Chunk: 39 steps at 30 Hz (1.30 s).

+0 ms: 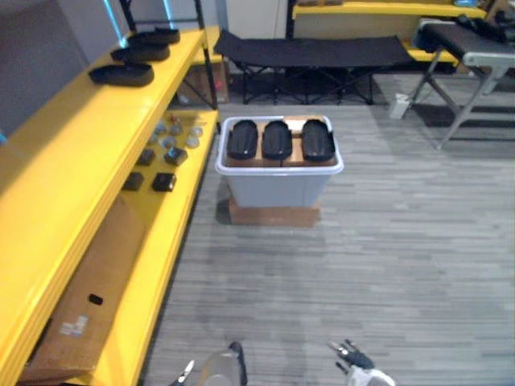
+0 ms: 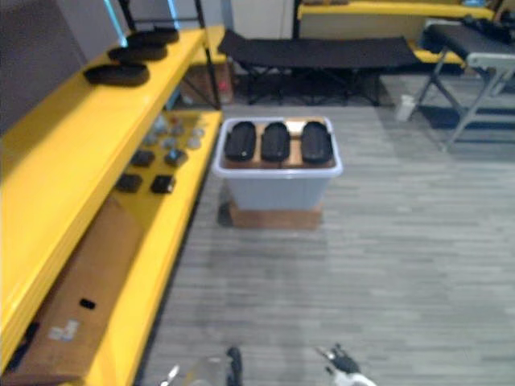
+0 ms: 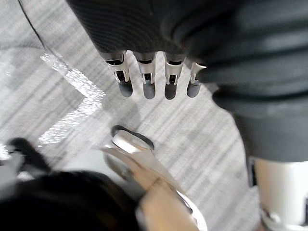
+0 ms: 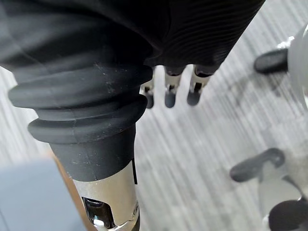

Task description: Walk over and take plastic housings, then place them on the shelf

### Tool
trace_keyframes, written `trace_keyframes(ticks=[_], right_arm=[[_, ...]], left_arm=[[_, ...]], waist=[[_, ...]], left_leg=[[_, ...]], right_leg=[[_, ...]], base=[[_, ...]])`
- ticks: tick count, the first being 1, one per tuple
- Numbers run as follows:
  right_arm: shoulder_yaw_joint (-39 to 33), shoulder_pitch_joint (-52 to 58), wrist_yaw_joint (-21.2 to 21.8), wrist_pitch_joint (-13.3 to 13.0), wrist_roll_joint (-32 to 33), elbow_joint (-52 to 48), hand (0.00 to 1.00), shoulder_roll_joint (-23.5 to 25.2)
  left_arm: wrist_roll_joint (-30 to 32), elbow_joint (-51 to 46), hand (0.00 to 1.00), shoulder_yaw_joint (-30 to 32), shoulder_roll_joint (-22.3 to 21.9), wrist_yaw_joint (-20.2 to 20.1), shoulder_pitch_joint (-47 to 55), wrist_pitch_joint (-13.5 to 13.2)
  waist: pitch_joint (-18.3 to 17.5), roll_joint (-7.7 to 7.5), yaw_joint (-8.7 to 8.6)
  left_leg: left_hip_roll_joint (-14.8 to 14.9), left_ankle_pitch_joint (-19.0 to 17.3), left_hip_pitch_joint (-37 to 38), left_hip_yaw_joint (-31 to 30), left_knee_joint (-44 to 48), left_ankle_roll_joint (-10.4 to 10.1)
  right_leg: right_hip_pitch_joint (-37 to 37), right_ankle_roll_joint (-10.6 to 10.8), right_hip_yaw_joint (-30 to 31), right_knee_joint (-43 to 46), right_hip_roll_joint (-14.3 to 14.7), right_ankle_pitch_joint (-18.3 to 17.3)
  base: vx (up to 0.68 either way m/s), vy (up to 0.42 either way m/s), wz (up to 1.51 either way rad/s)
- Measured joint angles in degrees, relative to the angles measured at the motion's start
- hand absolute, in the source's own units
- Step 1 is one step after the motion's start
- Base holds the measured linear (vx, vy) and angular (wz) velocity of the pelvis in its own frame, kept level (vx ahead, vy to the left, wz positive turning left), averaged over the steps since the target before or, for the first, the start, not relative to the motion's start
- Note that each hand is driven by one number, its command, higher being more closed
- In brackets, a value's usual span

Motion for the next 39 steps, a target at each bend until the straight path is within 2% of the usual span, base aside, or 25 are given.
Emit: trace_keyframes(ticks=[4,6,7,8,9,11,13,14,17,18,19,21,23,24,26,28,29,30,31,32,33,34,35,37,39], right_arm=[[3.5,-0.8,0.0,-1.2,0.1,-1.7,0.00,-2.1],[4.5,-0.7,0.1,-1.0,-0.3,-0.6,0.00,-3.6],[4.6,-0.5,0.1,-0.9,-0.5,0.0,0.00,-3.6],[4.6,-0.2,0.1,-0.9,-0.7,1.0,0.00,-3.1],[4.9,1.4,0.0,-0.8,-1.0,1.5,0.00,-2.7],[6.3,3.0,-0.3,-0.7,-1.2,2.7,0.00,-2.7],[5.5,3.5,-0.9,-0.5,-1.2,3.1,0.00,-2.7],[5.0,3.5,-1.2,-0.4,-1.6,3.1,0.00,-2.7],[2.2,4.3,-1.2,-0.3,-3.9,2.2,0.00,-1.9],[1.5,4.8,-1.2,-0.3,-4.3,2.2,0.00,-1.5],[1.1,5.2,-1.2,-0.3,-4.3,2.1,0.00,-1.9],[0.0,5.3,-1.2,-0.2,-4.1,1.9,0.00,-2.3],[-1.1,5.0,-1.2,0.2,-4.0,2.0,0.00,-1.7],[-1.1,5.0,-1.2,0.2,-4.0,2.2,0.00,-1.6],[-0.5,5.2,-1.1,0.2,-4.3,2.3,0.00,-1.4],[-0.1,5.2,-1.0,0.0,-5.2,2.3,0.00,-1.9],[0.6,5.2,-1.0,-0.9,-5.9,2.3,0.00,-1.7],[1.3,4.8,-1.0,-1.6,-6.9,2.3,0.00,-1.5],[1.5,4.4,-1.0,-1.9,-7.6,2.5,0.00,-1.8],[1.6,3.9,-1.2,-2.1,-7.7,3.1,0.00,-2.0],[1.6,3.2,-1.4,-2.2,-7.8,3.4,0.00,-2.1],[1.6,2.9,-1.6,-2.4,-8.0,3.4,0.00,-2.7],[2.1,2.8,-1.9,-2.3,-8.1,3.6,0.00,-1.9],[4.6,2.7,-2.2,-2.4,-8.4,3.0,0.00,-0.6],[4.5,0.8,-2.7,-2.1,-8.0,2.8,0.00,-0.7]], left_arm=[[1.2,0.7,0.00,-0.1,0.1,-0.4,0.8,0.6],[1.8,1.8,0.00,-0.4,-0.2,-0.3,0.6,0.3],[1.8,1.8,0.00,-0.9,0.0,0.0,0.7,0.3],[1.6,2.4,0.00,-2.0,0.5,0.8,0.7,0.2],[1.6,2.5,0.00,-3.5,1.6,1.0,0.5,-0.2],[1.5,2.1,0.00,-3.8,2.5,1.0,-1.0,-1.1],[1.0,1.9,0.00,-5.3,2.7,0.9,-2.8,-2.3],[0.6,1.9,0.00,-5.2,2.4,0.9,-3.5,-2.7],[0.6,1.9,0.00,-5.0,1.7,0.9,-4.4,-2.7],[0.6,1.7,0.00,-3.8,1.3,0.8,-4.5,-2.7],[0.6,1.5,0.00,-2.9,-0.2,0.9,-4.3,-2.6],[0.6,1.0,0.00,-2.5,-2.6,1.3,-4.5,-2.7],[-0.9,1.0,0.00,-2.3,-3.8,2.0,-4.4,-2.6],[-1.5,1.0,0.00,-2.2,-4.0,2.1,-4.3,-2.6],[-1.8,-0.2,0.00,0.0,-4.4,3.4,-4.0,-4.0],[-2.1,-0.2,0.00,0.2,-4.1,4.0,-3.9,-4.7],[-3.7,-0.2,0.00,0.2,-3.8,4.5,-3.6,-4.8],[-3.9,-0.2,0.00,-0.2,-3.2,4.9,-3.7,-4.9],[-3.8,0.0,0.00,-0.5,-3.0,4.8,-3.7,-4.6],[-4.5,-0.1,0.00,-0.6,-3.0,4.5,-3.8,-4.5],[-5.0,-0.3,0.00,-1.0,-2.8,4.3,-3.8,-4.5],[-5.0,0.1,0.00,-1.4,-2.7,4.1,-3.3,-4.2],[-4.9,0.6,0.00,-1.3,-2.4,3.9,-3.0,-4.0],[-4.4,0.5,0.00,-1.2,-1.1,3.8,-1.7,-3.1],[-2.9,0.6,0.00,-0.1,-0.5,3.1,-1.4,-2.0]], waist=[[-0.1,0.79,0.65],[-0.6,1.99,0.59],[-0.5,2.11,0.40],[-0.4,2.34,-0.52],[-0.3,1.99,-0.64],[-0.9,0.97,-1.07],[-0.9,1.02,-2.44],[-0.9,0.93,-2.95],[-1.2,0.07,-3.26],[-1.6,-1.09,-3.17],[-2.2,0.27,-3.24],[-3.2,2.51,-2.91],[-3.6,3.47,-2.87],[-3.7,3.59,-2.57],[-3.6,3.48,-1.81],[-3.5,4.04,-1.83],[-3.3,3.95,-1.78],[-3.2,3.65,-1.59],[-2.8,3.54,-1.61],[-2.5,3.17,-1.46],[-2.3,2.79,-1.15],[-1.8,3.91,0.00],[-1.5,3.22,0.71],[-1.2,1.56,0.82],[0.0,1.02,1.31]], left_leg=[[-0.2,-5.3,3.8,0.1,1.8,-0.6],[-0.8,-6.3,8.6,-0.1,-3.0,0.2],[-1.2,-5.9,10.6,-0.2,-4.9,0.9],[-1.4,-5.7,13.5,-0.2,-6.3,1.3],[-1.3,-5.6,15.1,0.1,-7.1,0.7],[-1.0,-5.9,16.0,-0.2,-7.7,0.2],[-0.5,-6.1,15.8,-1.6,-8.0,-0.3],[-0.1,-6.7,15.9,-1.8,-7.9,-1.2],[0.3,-9.4,17.0,-3.0,-6.3,-3.8],[0.4,-10.5,18.6,-3.9,-5.9,-5.3],[2.4,-11.1,19.2,-4.6,-6.0,-6.3],[5.3,-12.1,18.9,-5.9,-6.0,-7.8],[7.1,-12.1,18.8,-7.6,-4.8,-8.1],[7.3,-12.0,18.3,-7.7,-2.6,-8.2],[8.4,-10.7,11.0,-8.7,14.9,-8.4],[9.4,-6.7,6.8,-9.8,25.3,-8.7],[10.2,-2.0,3.6,-9.7,32.3,-9.3],[10.2,-6.1,0.9,-9.1,35.3,-9.2],[8.7,-10.4,-0.5,-7.9,32.0,-8.6],[6.5,-12.3,-1.5,-6.2,25.0,-7.0],[3.7,-11.4,-1.5,-4.8,14.0,-6.7],[1.8,-3.0,-0.7,-3.8,2.7,-2.7],[1.0,-3.0,1.5,-2.5,1.1,-3.0],[-1.0,-2.9,2.9,-2.7,-0.7,-2.9],[-1.6,-4.3,2.6,-2.6,1.2,-2.5]], right_leg=[[2.3,1.7,1.7,2.7,-0.7,1.8],[-3.8,2.2,1.7,18.0,-3.0,1.8],[-6.3,2.9,1.2,23.5,-4.0,0.6],[-7.7,1.8,-1.9,27.3,-5.7,-3.5],[-9.1,0.7,-4.9,25.7,-6.2,-5.5],[-11.6,1.0,-6.4,17.9,-5.0,-5.1],[-14.1,1.4,-5.9,7.4,-3.5,-1.6],[-16.3,1.1,-5.7,2.4,-3.5,2.1],[-17.8,1.5,-5.4,-0.1,-4.2,9.1],[-17.5,1.2,-5.4,2.7,-4.9,13.9],[-17.1,0.8,-6.7,4.6,-3.3,11.0],[-16.9,0.0,-8.1,4.8,-0.8,8.5],[-16.1,-0.2,-9.3,5.2,1.0,6.0],[-15.7,-0.3,-9.2,5.2,1.2,5.5],[-13.2,-0.2,-9.2,5.0,1.4,3.9],[-10.9,0.0,-9.2,4.4,2.0,3.1],[-8.7,-0.3,-9.2,2.5,2.4,3.1],[-7.0,-0.6,-9.1,1.4,2.1,2.9],[-6.2,-0.4,-9.1,1.1,1.0,2.7],[-6.1,0.2,-9.0,1.9,-0.7,2.6],[-6.1,1.8,-8.7,2.7,-2.4,2.2],[-6.0,3.9,-7.3,3.8,-2.7,0.7],[-5.4,4.4,-6.0,3.8,-3.7,0.4],[-4.2,3.0,-2.8,1.2,-2.2,0.3],[-1.8,3.5,-3.0,-1.7,-2.2,2.4]], base=[[0.19,0.057,-0.20],[0.06,0.089,-0.37],[0.01,0.095,-0.31],[0.03,0.078,-0.10],[0.08,0.068,0.04],[0.01,0.019,0.20],[-0.20,0.023,0.28],[-0.18,-0.014,0.06],[-0.01,-0.143,0.17],[0.23,-0.267,0.37],[0.27,-0.274,0.35],[0.26,-0.240,0.25],[0.25,-0.176,0.23],[0.19,-0.106,0.02],[0.15,-0.068,-0.02],[0.09,-0.002,-0.01],[0.05,0.056,-0.01],[-0.04,0.124,0.05],[-0.17,0.183,0.01],[-0.31,0.238,-0.06],[-0.39,0.280,-0.21],[-0.21,0.232,-0.30],[0.07,0.166,-0.15],[0.27,0.033,0.16],[0.23,0.029,0.24]])
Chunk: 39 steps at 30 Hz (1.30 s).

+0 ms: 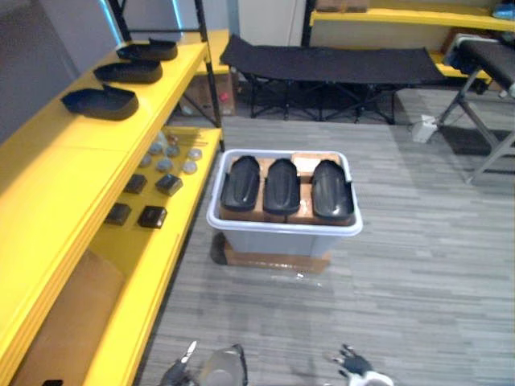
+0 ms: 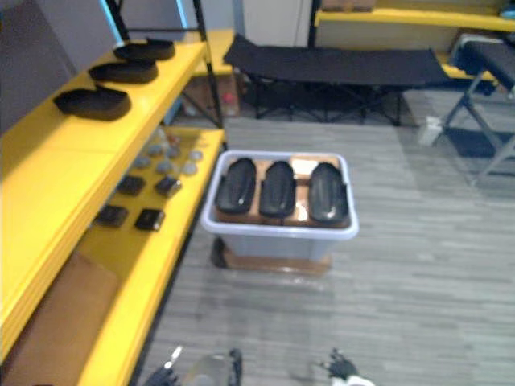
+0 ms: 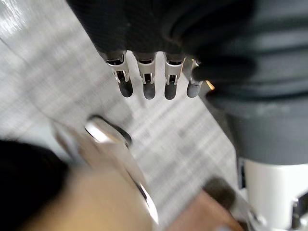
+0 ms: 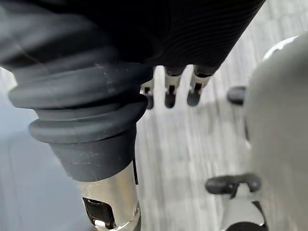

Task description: Walk over and take plastic housings, then place them on the shelf

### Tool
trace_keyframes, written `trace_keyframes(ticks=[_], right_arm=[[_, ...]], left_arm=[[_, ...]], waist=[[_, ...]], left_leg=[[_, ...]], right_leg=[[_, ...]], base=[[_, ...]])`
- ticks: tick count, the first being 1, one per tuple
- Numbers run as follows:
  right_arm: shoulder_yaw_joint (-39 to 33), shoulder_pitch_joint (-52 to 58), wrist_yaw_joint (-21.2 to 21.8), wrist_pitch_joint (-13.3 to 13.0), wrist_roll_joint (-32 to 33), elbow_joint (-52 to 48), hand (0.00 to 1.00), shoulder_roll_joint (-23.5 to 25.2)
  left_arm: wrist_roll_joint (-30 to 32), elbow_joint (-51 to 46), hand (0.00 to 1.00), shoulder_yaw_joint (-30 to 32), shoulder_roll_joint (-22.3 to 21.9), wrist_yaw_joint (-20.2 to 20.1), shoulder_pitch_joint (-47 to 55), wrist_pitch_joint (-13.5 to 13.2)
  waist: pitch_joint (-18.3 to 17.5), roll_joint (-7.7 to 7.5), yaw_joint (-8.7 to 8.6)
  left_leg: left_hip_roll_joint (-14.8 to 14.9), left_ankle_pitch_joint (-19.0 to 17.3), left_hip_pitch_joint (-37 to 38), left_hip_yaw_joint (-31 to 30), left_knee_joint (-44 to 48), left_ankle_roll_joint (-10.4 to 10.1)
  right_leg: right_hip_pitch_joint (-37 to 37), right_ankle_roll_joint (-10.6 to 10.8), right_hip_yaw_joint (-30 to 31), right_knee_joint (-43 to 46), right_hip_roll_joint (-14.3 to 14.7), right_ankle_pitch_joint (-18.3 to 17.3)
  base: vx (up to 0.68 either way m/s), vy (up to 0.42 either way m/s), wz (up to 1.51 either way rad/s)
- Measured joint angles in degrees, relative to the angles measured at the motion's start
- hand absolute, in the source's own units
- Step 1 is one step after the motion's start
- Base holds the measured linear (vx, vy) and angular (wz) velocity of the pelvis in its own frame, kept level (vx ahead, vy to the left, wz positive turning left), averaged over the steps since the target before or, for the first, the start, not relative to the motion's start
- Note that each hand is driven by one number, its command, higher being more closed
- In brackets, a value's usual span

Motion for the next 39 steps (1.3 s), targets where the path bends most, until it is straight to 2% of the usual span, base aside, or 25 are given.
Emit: trace_keyframes(ticks=[3,4,5,7,8,9,11,12,13,14,15,16,17,18,19,22,25,26,27,29,31,33,36,38,39], right_arm=[[0.1,-1.0,0.1,0.2,-0.2,-1.1,0.00,-0.2],[0.7,-1.0,0.1,0.6,-0.3,-1.0,0.00,-0.7],[1.5,-1.0,0.1,0.9,-0.3,-0.9,0.00,-1.0],[2.1,-0.3,0.1,1.4,-0.4,-0.6,0.00,-1.7],[2.3,0.5,-0.2,1.5,-0.9,-0.4,0.00,-1.3],[2.2,2.0,-1.0,1.5,-0.9,0.5,0.00,-0.4],[1.5,2.6,-2.4,1.0,-0.9,0.0,0.00,-0.3],[1.6,2.2,-2.8,1.1,-1.1,0.3,0.00,-0.7],[1.6,2.1,-3.6,1.0,-1.4,0.5,0.00,-0.6],[1.5,1.7,-3.7,1.0,-1.4,0.3,0.00,-0.5],[1.5,1.4,-3.7,1.0,-1.5,0.3,0.00,-0.5],[1.3,1.7,-3.6,1.0,-1.5,0.3,0.00,-0.5],[0.7,2.2,-3.5,1.0,-1.5,0.2,0.00,-0.7],[0.4,2.0,-3.6,1.0,-2.1,0.4,0.00,-0.9],[-0.2,2.0,-2.8,0.5,-3.7,0.5,0.00,-2.1],[0.0,2.1,-0.9,-1.0,-6.6,0.3,0.00,-3.0],[4.2,2.2,-0.8,-5.5,-10.4,-0.1,0.00,-3.0],[7.9,2.2,-0.5,-9.0,-12.5,-1.4,0.00,-2.9],[10.1,2.6,-0.4,-10.7,-13.7,-2.8,0.00,-2.9],[19.0,3.9,-0.3,-17.5,-18.2,-11.4,0.00,-3.0],[25.6,4.3,-0.1,-22.0,-22.1,-18.4,0.00,-3.4],[33.1,3.3,0.1,-26.3,-26.2,-24.0,0.00,-5.0],[42.7,0.6,0.9,-28.5,-26.3,-32.1,0.00,-8.4],[47.1,-0.9,2.4,-28.6,-24.8,-39.1,0.00,-10.4],[49.2,-2.5,4.0,-28.3,-21.5,-43.9,0.00,-11.1]], left_arm=[[0.1,0.1,0.00,0.1,0.0,-0.3,0.7,-0.1],[0.2,0.0,0.00,0.1,-0.1,-0.4,0.9,-0.1],[0.2,0.0,0.00,0.1,-0.1,-0.4,0.8,-0.1],[1.3,0.0,0.00,-0.5,0.1,-0.5,1.0,-0.4],[2.0,-0.1,0.00,-1.3,0.5,-0.5,1.4,-0.8],[2.3,-0.2,0.00,-1.5,1.3,-0.5,1.6,-1.3],[2.3,-0.2,0.00,-3.2,2.2,-0.4,1.9,-2.5],[2.0,-0.3,0.00,-4.4,2.3,-0.4,1.4,-3.4],[1.5,-0.3,0.00,-5.5,2.2,-0.5,0.5,-4.1],[1.2,-0.4,0.00,-6.7,2.1,-0.5,-1.0,-4.7],[1.2,-0.8,0.00,-8.1,2.8,-0.6,-2.1,-5.0],[1.2,-0.8,0.00,-8.7,3.2,-0.6,-2.6,-5.0],[1.2,-0.4,0.00,-9.8,3.6,-0.5,-3.3,-5.0],[1.2,-0.1,0.00,-10.2,3.1,-0.5,-3.6,-4.8],[1.3,0.0,0.00,-10.9,1.2,-0.5,-3.8,-4.2],[1.5,1.4,0.00,-12.3,0.0,-0.2,-3.8,-2.5],[1.7,1.5,0.00,-12.3,0.2,0.2,-3.6,-2.6],[1.8,1.6,0.00,-12.4,0.6,0.3,-3.6,-2.6],[1.9,1.5,0.00,-12.4,0.6,0.3,-3.6,-2.6],[1.9,1.5,0.00,-12.5,1.8,0.3,-4.0,-2.6],[2.0,1.6,0.00,-12.9,2.6,0.3,-4.2,-2.7],[2.3,1.5,0.00,-14.5,3.4,0.2,-4.4,-2.9],[2.6,1.5,0.00,-14.7,3.4,-0.2,-4.8,-3.6],[4.4,1.4,0.00,-15.0,3.5,-0.2,-4.9,-4.4],[4.7,1.4,0.00,-15.7,3.5,-0.2,-5.1,-4.7]], waist=[[0.0,-0.10,0.10],[-0.5,-0.08,0.38],[-0.6,0.12,0.41],[-1.1,-0.10,0.25],[-1.2,-0.88,0.05],[-1.0,-1.66,-0.33],[-1.2,-2.38,-0.86],[-1.3,-2.25,-1.29],[-1.4,-1.75,-2.08],[-1.3,-0.40,-2.64],[-1.4,-0.22,-3.64],[-1.5,-0.77,-3.70],[-1.9,-2.32,-4.56],[-1.9,-1.32,-4.58],[-2.3,1.48,-4.46],[-2.7,2.62,-4.69],[-2.8,2.24,-4.46],[-3.2,1.54,-4.38],[-3.3,1.18,-4.27],[-2.6,-0.43,-4.60],[-2.3,-1.53,-4.53],[-2.2,-1.71,-4.32],[-2.1,-1.84,-3.12],[-2.1,-1.96,-2.85],[-1.9,-2.33,-2.78]], left_leg=[[0.4,-1.4,2.3,0.2,-0.2,-0.2],[0.6,-3.8,3.5,0.0,-0.9,0.7],[0.5,-4.4,4.3,0.0,-1.6,1.6],[0.3,-4.6,7.3,-0.3,-5.7,2.4],[-0.5,-4.5,10.0,-0.6,-7.6,2.5],[-1.2,-4.7,13.0,-0.9,-9.1,3.7],[-1.3,-5.5,15.9,-1.8,-9.8,3.9],[-0.5,-5.7,17.2,-2.7,-10.2,3.4],[0.7,-5.9,17.2,-4.3,-10.1,2.6],[3.0,-6.0,17.2,-6.4,-9.8,1.7],[4.2,-5.9,17.0,-8.6,-9.3,0.0],[3.9,-6.3,17.0,-9.4,-9.2,-0.7],[2.7,-8.1,18.0,-11.7,-9.0,-2.8],[3.5,-8.8,18.3,-12.2,-9.0,-3.2],[5.6,-8.9,18.0,-12.9,-8.9,-3.5],[6.8,-8.5,18.3,-13.0,-9.4,-4.3],[6.7,-8.1,18.4,-12.7,-9.7,-4.9],[6.3,-7.6,17.8,-12.5,-9.8,-5.5],[6.0,-7.4,17.4,-12.4,-9.8,-5.4],[4.8,-5.9,16.1,-11.4,-9.8,-5.7],[3.9,-4.7,15.3,-10.9,-10.4,-5.7],[4.0,-4.5,14.8,-11.1,-11.6,-5.5],[3.9,-4.5,14.8,-11.0,-12.6,-5.5],[3.7,-4.5,14.9,-11.0,-13.5,-5.5],[3.5,-4.4,15.0,-11.0,-13.6,-5.4]], right_leg=[[1.7,0.0,0.1,0.0,0.4,2.2],[1.6,0.2,0.3,1.9,0.7,2.1],[1.2,0.7,0.4,3.8,0.5,1.7],[-5.2,2.9,1.8,18.6,-1.5,0.2],[-10.5,4.9,2.3,31.0,-4.2,1.6],[-13.8,4.6,2.8,41.0,-6.9,1.0],[-15.5,1.3,-0.9,46.2,-9.2,-3.8],[-16.4,-0.1,-4.6,43.9,-9.4,-6.4],[-17.7,-1.3,-6.7,37.9,-7.7,-7.1],[-18.8,-1.3,-6.2,26.9,-3.3,-6.5],[-18.0,-3.1,-4.1,11.5,1.1,0.5],[-17.8,-3.7,-2.3,7.4,1.6,5.8],[-17.0,-3.5,-0.4,7.0,0.7,11.6],[-16.4,-2.7,0.2,7.1,1.1,10.3],[-15.7,-2.9,-0.1,6.7,3.0,10.1],[-11.7,-3.3,-2.0,0.7,4.7,9.8],[-9.5,-2.6,-2.2,-3.7,5.2,10.8],[-9.3,-2.5,-2.2,-5.8,5.4,11.9],[-9.2,-2.4,-2.1,-6.9,5.3,12.6],[-10.1,-2.1,-2.1,-7.1,4.0,13.1],[-10.8,-2.2,-2.4,-7.2,3.2,13.3],[-11.6,-2.3,-3.2,-7.3,3.1,13.5],[-11.9,-2.1,-3.5,-7.7,2.9,13.9],[-11.9,-1.9,-3.9,-7.7,2.6,14.1],[-11.8,-1.8,-4.0,-7.7,2.4,14.4]], base=[[0.17,0.044,0.03],[0.18,0.049,-0.12],[0.13,0.057,-0.19],[0.10,0.078,-0.06],[0.23,0.093,0.16],[0.31,0.066,0.25],[0.22,0.006,0.33],[0.07,-0.028,0.65],[-0.05,-0.063,0.86],[-0.05,-0.108,1.09],[0.02,-0.135,0.92],[0.17,-0.198,1.08],[0.14,-0.165,0.72],[0.26,-0.190,0.71],[0.23,-0.124,0.32],[0.21,-0.130,0.29],[0.06,-0.043,0.10],[0.00,0.000,0.00],[0.00,0.000,0.00],[-0.03,0.028,0.02],[-0.04,0.012,0.14],[-0.04,0.000,0.20],[-0.04,0.013,0.07],[-0.04,0.022,0.10],[-0.05,0.019,0.09]])
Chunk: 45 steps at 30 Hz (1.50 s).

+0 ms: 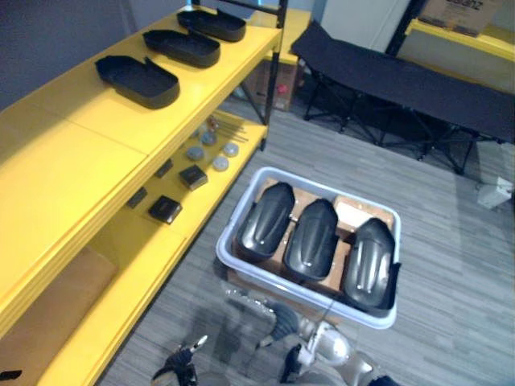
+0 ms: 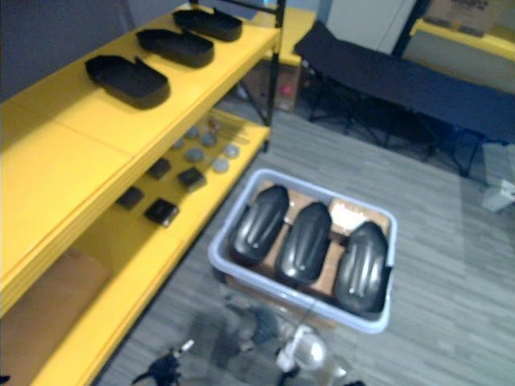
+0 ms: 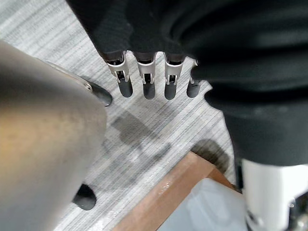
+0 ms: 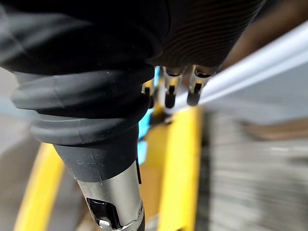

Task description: Walk over and take plastic housings, then place them on the shelf

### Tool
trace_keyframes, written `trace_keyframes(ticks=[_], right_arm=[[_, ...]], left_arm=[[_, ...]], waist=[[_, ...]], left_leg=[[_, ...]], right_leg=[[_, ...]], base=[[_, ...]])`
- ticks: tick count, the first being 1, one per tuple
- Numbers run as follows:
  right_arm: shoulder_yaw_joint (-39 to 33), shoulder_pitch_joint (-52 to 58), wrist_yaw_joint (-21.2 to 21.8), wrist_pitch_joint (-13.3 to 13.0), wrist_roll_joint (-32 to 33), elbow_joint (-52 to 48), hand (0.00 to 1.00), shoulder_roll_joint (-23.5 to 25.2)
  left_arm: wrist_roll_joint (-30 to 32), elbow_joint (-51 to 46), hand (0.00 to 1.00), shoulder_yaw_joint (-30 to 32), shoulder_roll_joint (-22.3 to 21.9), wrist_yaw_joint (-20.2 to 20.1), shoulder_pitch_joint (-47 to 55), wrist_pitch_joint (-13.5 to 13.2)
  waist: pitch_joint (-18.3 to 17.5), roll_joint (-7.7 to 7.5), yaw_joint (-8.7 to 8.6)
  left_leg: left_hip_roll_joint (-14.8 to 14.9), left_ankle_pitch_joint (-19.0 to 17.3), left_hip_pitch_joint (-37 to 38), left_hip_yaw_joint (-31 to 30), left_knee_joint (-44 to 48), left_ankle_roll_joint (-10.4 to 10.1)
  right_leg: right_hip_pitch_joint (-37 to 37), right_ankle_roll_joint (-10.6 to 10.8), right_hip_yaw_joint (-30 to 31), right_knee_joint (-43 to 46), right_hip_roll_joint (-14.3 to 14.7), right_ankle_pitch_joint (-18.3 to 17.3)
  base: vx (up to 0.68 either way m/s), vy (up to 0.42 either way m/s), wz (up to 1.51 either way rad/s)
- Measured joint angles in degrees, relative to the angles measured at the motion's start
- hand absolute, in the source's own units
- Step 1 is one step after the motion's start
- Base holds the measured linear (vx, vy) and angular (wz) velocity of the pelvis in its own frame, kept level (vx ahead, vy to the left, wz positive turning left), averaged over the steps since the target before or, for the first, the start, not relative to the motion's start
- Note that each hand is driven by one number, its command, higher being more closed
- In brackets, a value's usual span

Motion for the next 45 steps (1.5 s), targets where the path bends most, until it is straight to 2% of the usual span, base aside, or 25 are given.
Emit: trace_keyframes(ticks=[1,3,5,7,9,11,12,14,18,21,22,24,25,26,27,29,31,33,34,35,36,39,40,42,45], right_arm=[[0.4,-0.8,0.5,0.1,2.3,-2.4,0.00,-0.1],[-1.8,-4.6,0.8,3.5,12.3,-11.6,0.00,1.2],[-6.1,-7.0,-2.5,6.1,16.0,-15.0,0.00,2.7],[-15.1,-10.1,-10.6,9.6,19.7,-15.6,0.00,4.2],[-23.2,-9.6,-17.1,11.5,21.7,-15.7,0.00,4.1],[-30.8,-7.2,-22.5,12.9,21.9,-15.7,0.00,3.2],[-32.4,-6.3,-23.7,13.4,21.9,-15.7,0.00,2.7],[-36.8,-3.3,-27.4,13.8,21.9,-15.7,0.00,1.1],[-40.0,-1.2,-29.4,15.2,22.1,-16.1,0.00,0.6],[-41.6,-1.2,-29.3,15.3,22.7,-16.6,0.00,0.5],[-42.0,-1.2,-29.0,15.3,23.4,-16.4,0.00,0.5],[-41.8,-1.5,-28.8,15.4,24.1,-16.1,0.00,-0.2],[-41.7,-1.6,-28.9,15.4,24.1,-16.1,0.00,-0.8],[-41.4,-1.8,-29.0,15.5,24.0,-15.9,0.00,-1.5],[-41.4,-2.0,-29.4,15.7,23.9,-14.9,0.00,-1.3],[-41.9,-2.4,-30.5,16.4,23.9,-14.0,0.00,-1.2],[-43.1,-2.4,-31.6,17.5,23.9,-13.7,0.00,-1.2],[-45.3,-2.3,-34.7,20.1,22.3,-13.3,0.00,-1.9],[-46.0,-2.3,-35.5,20.7,21.8,-13.3,0.00,-2.2],[-47.8,-2.1,-36.9,21.8,21.8,-13.2,0.00,-2.4],[-49.2,-1.6,-38.0,22.6,21.8,-13.2,0.00,-2.4],[-52.7,-0.5,-39.3,23.5,21.8,-13.2,0.00,-1.9],[-53.4,0.0,-39.5,23.9,21.8,-13.2,0.00,-1.9],[-54.8,1.0,-39.7,24.8,21.8,-12.7,0.00,-1.5],[-56.1,3.8,-38.4,25.9,21.7,-10.6,0.00,-0.6]], left_arm=[[0.2,0.0,0.00,-0.4,0.2,0.0,-0.2,0.0],[3.6,-0.2,0.00,-0.6,1.0,-0.1,-0.6,0.0],[6.4,-0.4,0.00,-0.5,1.3,-0.1,-0.8,0.1],[8.3,-1.2,0.00,-0.5,1.5,-0.1,-0.9,0.1],[8.9,-1.6,0.00,-0.5,1.5,-0.3,-0.5,0.0],[9.3,-1.9,0.00,-0.5,1.5,-0.8,0.0,-0.2],[10.0,-1.9,0.00,-0.5,1.5,-1.2,0.1,-0.3],[11.2,-1.9,0.00,-0.6,1.5,-2.0,0.8,-0.5],[10.0,-2.1,0.00,-0.2,1.8,-2.0,3.4,-2.9],[5.2,-2.6,0.00,1.9,1.6,-1.0,6.8,-4.2],[2.8,-2.5,0.00,3.0,1.1,0.0,7.5,-4.4],[-1.3,-2.4,0.00,7.7,-0.9,1.9,9.7,-4.6],[-1.5,-2.4,0.00,8.8,-1.9,2.4,10.3,-4.9],[-2.8,-2.4,0.00,10.6,-3.3,2.7,11.8,-5.3],[-3.1,-2.3,0.00,11.1,-4.1,2.7,13.2,-5.5],[-3.0,-2.5,0.00,11.2,-5.1,2.5,14.8,-5.5],[-2.9,-3.4,0.00,11.8,-6.1,2.4,16.1,-5.7],[-2.4,-4.1,0.00,12.8,-6.9,2.0,16.5,-6.3],[-2.3,-4.2,0.00,12.9,-7.2,1.7,16.5,-6.4],[-2.2,-4.2,0.00,12.9,-7.1,0.8,16.2,-6.6],[-1.5,-4.7,0.00,12.9,-6.1,0.4,16.1,-6.9],[-0.6,-5.6,0.00,11.7,-4.6,0.4,15.3,-7.2],[-0.6,-6.2,0.00,11.1,-4.6,0.4,15.1,-7.2],[-0.7,-7.5,0.00,10.5,-4.5,0.5,14.5,-7.3],[-0.9,-8.2,0.00,9.9,-4.7,1.0,13.6,-7.2]], waist=[[0.1,-0.18,0.16],[0.0,-0.94,0.44],[-0.2,-1.30,0.73],[-0.2,-1.27,1.01],[-0.1,-1.16,0.94],[-0.1,-1.07,0.45],[0.0,-0.90,0.03],[0.6,0.19,-2.14],[0.5,0.85,-2.16],[0.1,1.39,-1.81],[0.1,1.36,-1.61],[0.5,1.96,-0.85],[0.8,2.97,-0.53],[1.4,4.37,0.47],[1.7,3.98,1.73],[1.7,3.58,2.42],[1.6,3.61,2.32],[1.1,4.33,1.62],[0.7,4.68,1.25],[-0.1,4.85,0.80],[-0.6,3.75,0.69],[-1.3,2.03,0.22],[-1.4,1.89,-0.16],[-1.4,1.95,-0.46],[-2.4,3.01,-1.22]], left_leg=[[-0.1,0.0,0.0,0.0,-0.1,0.0],[0.0,0.0,0.2,0.1,-0.5,0.0],[0.0,0.0,0.3,0.5,-0.5,0.0],[-0.1,0.0,1.1,1.8,-0.5,0.0],[-0.1,0.0,1.5,2.9,-0.5,0.1],[-0.1,-0.2,1.9,3.9,-0.6,0.2],[-0.1,-0.3,2.0,4.2,-0.6,0.3],[0.2,-0.6,2.1,5.2,-0.5,0.6],[2.0,-1.7,3.4,10.7,-0.5,0.0],[4.7,-2.5,4.5,15.1,0.3,-1.5],[5.2,-2.7,3.6,15.8,3.0,-1.8],[7.8,-2.5,-2.6,15.6,20.6,-1.6],[9.0,-1.9,-4.3,15.2,26.4,-0.6],[10.7,2.4,-8.5,13.1,37.1,2.6],[10.2,1.5,-12.0,10.7,42.6,3.3],[7.3,-2.9,-15.1,9.2,37.7,3.3],[5.4,-2.0,-15.4,9.5,24.8,2.8],[5.3,5.5,-14.8,9.4,12.4,2.8],[5.2,8.4,-14.7,9.5,10.6,2.5],[4.6,9.6,-13.2,9.8,6.7,1.1],[3.0,10.6,-11.8,10.8,3.1,1.0],[0.3,10.9,-10.7,10.9,0.9,1.2],[-0.2,11.1,-10.4,10.9,0.5,1.4],[-1.1,11.3,-7.8,11.0,-1.8,1.8],[-1.8,12.2,-5.1,12.3,-5.6,2.2]], right_leg=[[0.0,0.0,0.0,0.0,-0.1,0.1],[0.0,-0.1,0.0,0.0,-0.1,0.6],[-0.1,-0.2,0.2,0.0,-0.1,0.8],[-0.2,-0.3,1.2,0.0,-0.1,1.3],[-0.2,-0.3,2.0,0.0,0.0,1.5],[-0.4,-0.3,2.6,0.0,0.0,1.6],[-0.4,-0.3,2.7,0.0,0.1,1.7],[-0.8,-0.2,4.0,0.0,0.1,1.9],[-2.6,-1.3,5.4,0.0,1.9,0.9],[-3.6,-2.7,4.2,0.0,4.2,0.9],[-3.7,-3.2,4.2,0.0,4.7,0.5],[-2.2,-4.8,4.2,0.5,5.8,-0.2],[-1.2,-5.3,4.8,0.5,6.5,-0.5],[0.6,-6.3,6.9,0.5,7.2,-1.3],[1.5,-7.0,8.9,0.5,6.9,-2.0],[1.7,-7.2,10.4,0.5,5.6,-2.5],[2.1,-5.9,10.6,0.5,4.6,-2.5],[2.6,-4.7,9.9,0.4,4.8,-4.3],[2.6,-4.2,9.5,0.2,4.9,-4.6],[2.7,-3.2,8.4,0.0,4.4,-5.3],[2.6,-2.3,7.0,0.1,2.7,-5.6],[3.6,0.5,1.2,0.6,-0.9,-4.5],[4.0,0.6,0.8,0.6,-1.3,-4.5],[5.4,1.0,0.7,0.6,-2.0,-4.7],[5.3,1.8,0.8,2.1,-2.6,-5.8]], base=[[-0.06,0.006,0.05],[-0.06,-0.004,0.01],[-0.05,0.002,-0.09],[-0.05,0.006,-0.23],[-0.04,0.010,-0.21],[-0.02,0.006,-0.24],[-0.02,0.007,-0.20],[-0.01,0.008,-0.24],[0.02,-0.013,-0.69],[0.09,-0.073,-0.67],[0.08,-0.104,-0.38],[0.04,-0.162,-0.48],[0.00,-0.172,-0.59],[-0.06,-0.189,-0.76],[-0.11,-0.184,-0.74],[-0.23,-0.154,-0.52],[-0.29,-0.088,-0.21],[-0.18,0.003,0.09],[-0.01,0.100,0.26],[0.08,0.155,0.26],[0.11,0.152,0.22],[0.14,0.137,0.16],[0.14,0.105,0.25],[0.10,0.063,0.04],[0.06,0.024,-0.13]])
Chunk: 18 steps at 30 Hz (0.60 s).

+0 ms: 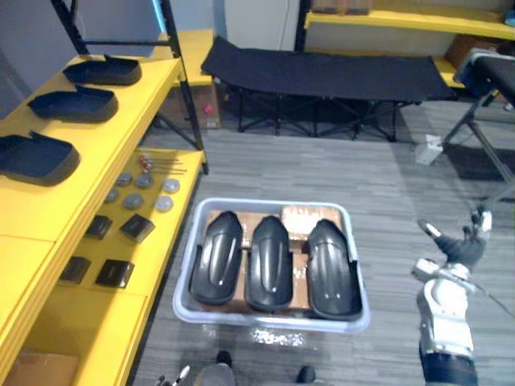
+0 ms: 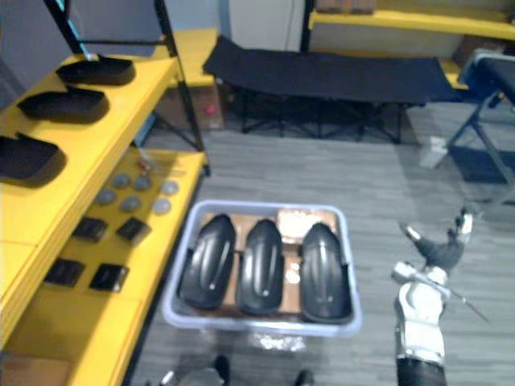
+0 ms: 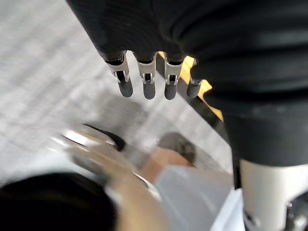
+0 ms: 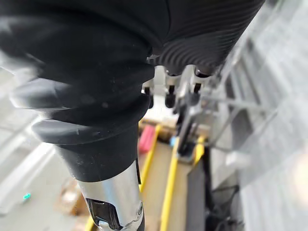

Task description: Walk over and take plastic housings, then place them on the shelf

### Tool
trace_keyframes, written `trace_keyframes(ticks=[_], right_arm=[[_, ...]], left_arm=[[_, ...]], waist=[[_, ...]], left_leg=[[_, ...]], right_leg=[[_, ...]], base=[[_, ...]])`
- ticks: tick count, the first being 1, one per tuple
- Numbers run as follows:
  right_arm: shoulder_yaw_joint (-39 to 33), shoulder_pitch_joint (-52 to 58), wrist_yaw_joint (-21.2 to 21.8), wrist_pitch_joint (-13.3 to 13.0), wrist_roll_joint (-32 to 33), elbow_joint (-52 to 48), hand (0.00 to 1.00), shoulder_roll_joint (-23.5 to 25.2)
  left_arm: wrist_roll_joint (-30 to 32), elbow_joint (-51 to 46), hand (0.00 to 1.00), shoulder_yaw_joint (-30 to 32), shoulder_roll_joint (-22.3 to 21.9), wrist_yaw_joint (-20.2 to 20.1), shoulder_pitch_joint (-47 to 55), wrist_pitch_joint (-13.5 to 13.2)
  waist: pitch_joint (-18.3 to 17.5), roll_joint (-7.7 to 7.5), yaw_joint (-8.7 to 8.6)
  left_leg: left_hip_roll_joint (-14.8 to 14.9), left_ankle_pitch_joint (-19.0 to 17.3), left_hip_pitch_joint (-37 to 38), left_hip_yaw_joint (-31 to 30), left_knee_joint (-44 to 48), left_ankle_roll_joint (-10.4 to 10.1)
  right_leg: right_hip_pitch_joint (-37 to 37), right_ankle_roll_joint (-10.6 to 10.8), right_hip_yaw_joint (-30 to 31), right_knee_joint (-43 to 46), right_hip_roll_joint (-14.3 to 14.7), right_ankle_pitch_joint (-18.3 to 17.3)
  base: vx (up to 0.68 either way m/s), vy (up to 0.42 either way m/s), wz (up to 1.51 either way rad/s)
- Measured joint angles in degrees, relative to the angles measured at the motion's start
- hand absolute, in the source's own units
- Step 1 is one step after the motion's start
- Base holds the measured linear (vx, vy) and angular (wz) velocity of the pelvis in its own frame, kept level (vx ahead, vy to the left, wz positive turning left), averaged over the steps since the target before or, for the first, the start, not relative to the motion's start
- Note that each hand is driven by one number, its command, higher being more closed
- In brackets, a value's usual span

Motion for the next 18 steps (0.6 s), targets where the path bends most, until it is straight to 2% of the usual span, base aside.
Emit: trace_keyframes(ticks=[2,5,9,12,18], right_arm=[[-0.1,1.2,1.0,1.3,0.0,2.9,0.00,0.5],[0.1,2.8,1.2,3.1,-1.3,7.2,0.00,2.7],[0.3,3.2,0.7,4.9,-2.2,10.3,0.00,5.2],[1.0,3.3,0.8,4.5,-2.2,12.0,0.00,5.9],[3.8,3.0,0.6,2.4,-2.4,12.7,0.00,7.8]], left_arm=[[0.0,0.0,0.00,-0.8,0.1,0.1,0.0,0.1],[-0.2,0.0,0.00,-1.9,-0.1,1.2,-0.5,0.5],[-0.2,0.0,0.00,-1.6,0.1,1.9,-0.8,0.8],[0.3,-0.5,0.00,-1.6,0.8,2.4,-0.9,2.2],[0.3,-0.4,0.00,-1.6,1.7,2.8,-0.9,2.6]], waist=[[-0.6,0.53,-0.93],[-1.3,0.64,-1.02],[-1.5,-0.12,-0.92],[-1.9,-0.94,-1.04],[-2.4,-2.10,-1.02]], left_leg=[[-0.3,0.5,0.6,0.0,-1.4,0.2],[-0.7,1.7,1.3,0.0,-4.0,0.2],[-1.0,2.3,1.5,-0.3,-5.0,0.3],[-1.4,2.3,1.3,-1.4,-5.1,0.4],[-1.5,2.3,1.3,-1.4,-5.1,0.4]], right_leg=[[-0.2,0.2,-0.1,0.6,-0.2,-0.5],[-1.0,0.4,0.0,0.8,-0.3,-0.7],[-1.0,0.5,-0.5,0.8,-0.3,-0.8],[-0.8,0.6,-1.4,0.8,-0.5,-0.9],[-0.7,0.6,-1.5,0.7,-0.6,-0.8]], base=[[0.02,0.006,-0.01],[0.00,0.002,0.02],[-0.01,-0.001,0.05],[0.00,-0.002,0.13],[0.00,-0.001,0.01]])
